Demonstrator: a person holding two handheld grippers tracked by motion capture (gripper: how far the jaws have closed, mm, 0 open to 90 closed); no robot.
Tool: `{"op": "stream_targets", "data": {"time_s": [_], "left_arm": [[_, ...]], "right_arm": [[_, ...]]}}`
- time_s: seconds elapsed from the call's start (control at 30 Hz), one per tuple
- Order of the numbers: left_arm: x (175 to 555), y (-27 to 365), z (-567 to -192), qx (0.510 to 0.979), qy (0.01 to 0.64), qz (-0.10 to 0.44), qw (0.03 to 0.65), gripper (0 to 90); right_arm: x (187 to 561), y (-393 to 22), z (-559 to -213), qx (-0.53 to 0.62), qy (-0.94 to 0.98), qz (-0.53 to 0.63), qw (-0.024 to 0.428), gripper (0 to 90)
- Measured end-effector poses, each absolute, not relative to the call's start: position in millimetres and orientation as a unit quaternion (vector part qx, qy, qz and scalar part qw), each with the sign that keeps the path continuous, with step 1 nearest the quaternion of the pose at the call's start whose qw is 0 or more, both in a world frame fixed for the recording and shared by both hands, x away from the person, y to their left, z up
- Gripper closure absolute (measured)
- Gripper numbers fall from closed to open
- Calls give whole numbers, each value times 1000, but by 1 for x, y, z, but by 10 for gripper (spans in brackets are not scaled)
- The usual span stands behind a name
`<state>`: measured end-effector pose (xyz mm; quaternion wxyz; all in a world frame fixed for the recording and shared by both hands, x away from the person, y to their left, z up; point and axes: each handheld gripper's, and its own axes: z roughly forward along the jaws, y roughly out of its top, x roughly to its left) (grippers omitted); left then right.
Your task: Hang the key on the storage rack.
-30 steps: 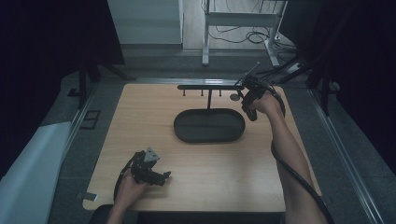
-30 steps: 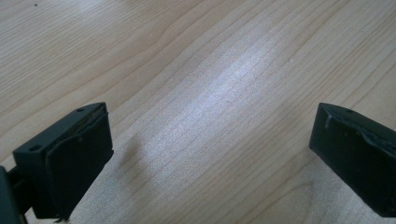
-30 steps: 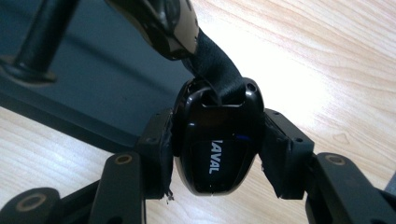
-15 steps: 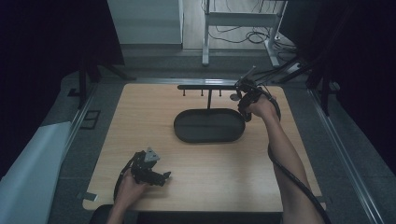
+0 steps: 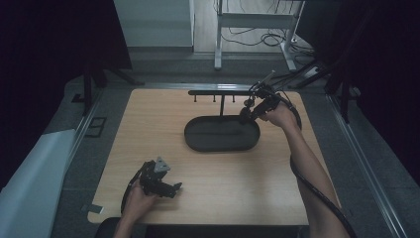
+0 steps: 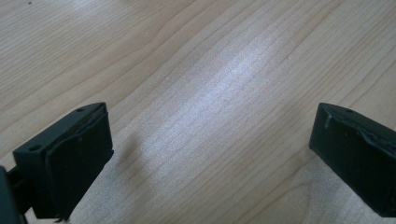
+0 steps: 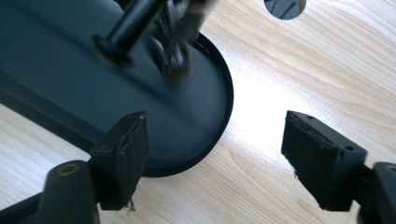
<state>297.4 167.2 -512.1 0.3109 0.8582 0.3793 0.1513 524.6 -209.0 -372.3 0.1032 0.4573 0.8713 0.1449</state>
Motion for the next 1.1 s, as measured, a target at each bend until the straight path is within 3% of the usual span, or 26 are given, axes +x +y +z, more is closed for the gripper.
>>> {"op": "stream_targets", "data": {"time_s": [0.57, 1.1], "left_arm": [[297, 165, -512, 857, 381, 150, 312, 0], [297, 164, -512, 857, 379, 153, 313, 0]], "right_arm": [[499, -218, -366, 421, 884, 169, 113, 131], [474, -228, -363, 398, 886, 202, 121, 125]]}}
